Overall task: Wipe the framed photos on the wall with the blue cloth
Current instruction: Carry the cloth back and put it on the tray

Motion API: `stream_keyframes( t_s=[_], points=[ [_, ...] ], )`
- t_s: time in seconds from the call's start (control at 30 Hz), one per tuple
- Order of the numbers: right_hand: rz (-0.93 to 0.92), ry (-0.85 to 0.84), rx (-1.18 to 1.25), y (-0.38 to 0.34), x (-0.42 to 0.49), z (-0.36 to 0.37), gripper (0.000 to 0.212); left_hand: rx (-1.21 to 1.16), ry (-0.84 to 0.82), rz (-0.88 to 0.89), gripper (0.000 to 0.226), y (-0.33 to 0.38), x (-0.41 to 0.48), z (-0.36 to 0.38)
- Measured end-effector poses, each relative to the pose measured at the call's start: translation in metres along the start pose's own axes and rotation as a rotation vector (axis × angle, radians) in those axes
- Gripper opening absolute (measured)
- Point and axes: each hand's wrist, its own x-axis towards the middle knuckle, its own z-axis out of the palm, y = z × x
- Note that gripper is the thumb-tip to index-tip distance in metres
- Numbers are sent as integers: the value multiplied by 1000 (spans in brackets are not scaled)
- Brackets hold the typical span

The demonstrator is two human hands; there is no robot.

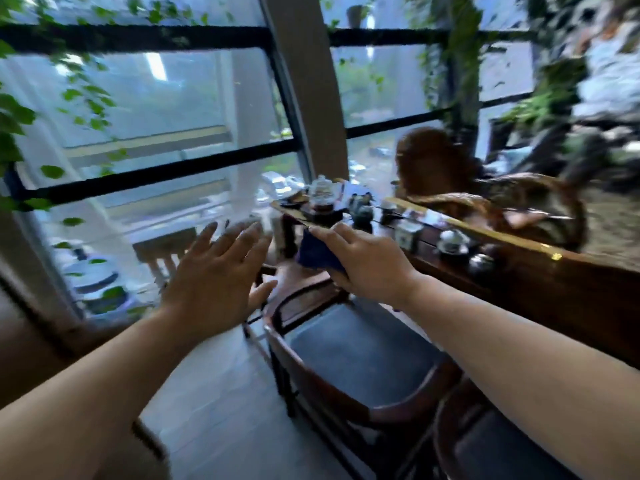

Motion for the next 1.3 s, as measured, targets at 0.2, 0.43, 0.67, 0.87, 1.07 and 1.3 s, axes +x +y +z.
stream_keyframes(
  t_s=[0.2,0.43,0.67,0.87,1.07,1.3],
  points=[
    [251,-104,-98,56,-117,-24,58,-152,-14,209,68,104,50,22],
    [429,-139,-141,124,-242,-36,57,-188,-67,405,73,228,103,37],
    [639,-202,-101,196,-359,-9,55,-187,-177,543,76,347,149,74],
    [769,-451,-129,252,-454,26,54,-300,-207,500,74,430,190,109],
    [826,-676,-205,295,-525,59,55,-333,-243,546,74,487,205,152],
    [906,-632,-251,339,-558,93,53,-347,-317,551,78,520,198,205]
  ],
)
